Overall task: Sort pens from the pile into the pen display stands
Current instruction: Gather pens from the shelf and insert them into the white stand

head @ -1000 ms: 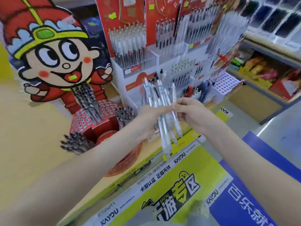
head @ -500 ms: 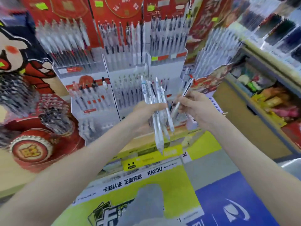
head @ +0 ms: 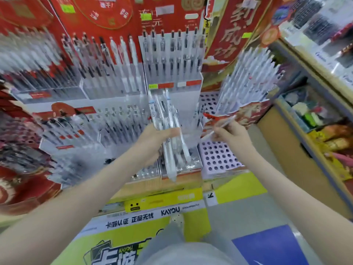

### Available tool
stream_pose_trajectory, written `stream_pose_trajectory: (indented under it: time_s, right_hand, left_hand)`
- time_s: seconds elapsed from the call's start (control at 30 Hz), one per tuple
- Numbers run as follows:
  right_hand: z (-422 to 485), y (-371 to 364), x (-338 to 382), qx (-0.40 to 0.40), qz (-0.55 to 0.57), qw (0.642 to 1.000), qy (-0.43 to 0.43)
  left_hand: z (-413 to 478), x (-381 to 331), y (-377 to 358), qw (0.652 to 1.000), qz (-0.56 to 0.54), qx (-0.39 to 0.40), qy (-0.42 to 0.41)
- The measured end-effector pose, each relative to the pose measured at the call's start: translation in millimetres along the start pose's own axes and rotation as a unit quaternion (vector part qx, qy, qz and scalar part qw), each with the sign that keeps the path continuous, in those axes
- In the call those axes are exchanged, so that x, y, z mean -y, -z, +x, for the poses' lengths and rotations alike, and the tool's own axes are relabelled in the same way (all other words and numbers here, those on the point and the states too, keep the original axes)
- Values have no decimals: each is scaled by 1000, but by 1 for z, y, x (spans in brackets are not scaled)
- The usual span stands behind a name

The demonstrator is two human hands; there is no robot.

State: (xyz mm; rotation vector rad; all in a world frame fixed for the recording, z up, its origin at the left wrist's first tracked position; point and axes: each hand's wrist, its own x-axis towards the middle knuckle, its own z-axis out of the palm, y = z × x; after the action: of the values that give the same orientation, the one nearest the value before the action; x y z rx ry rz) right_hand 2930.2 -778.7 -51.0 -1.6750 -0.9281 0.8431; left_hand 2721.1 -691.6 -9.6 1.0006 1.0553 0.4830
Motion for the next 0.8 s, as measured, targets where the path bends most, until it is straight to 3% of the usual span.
stream_pose_trajectory:
  time_s: [0.2,0.63,0.8]
  right_hand:
    - [12,9,-35,36,-153,987,23]
    - [47,1,-66,173,-334,925,53]
    - [48,-6,-66,139,-365,919,57]
  left_hand:
    - [-2,16,-1,998,42,-10,-34]
    - [3,47,-17,997,52,-60,-16]
    - [3,61,-17,993,110,-48,4]
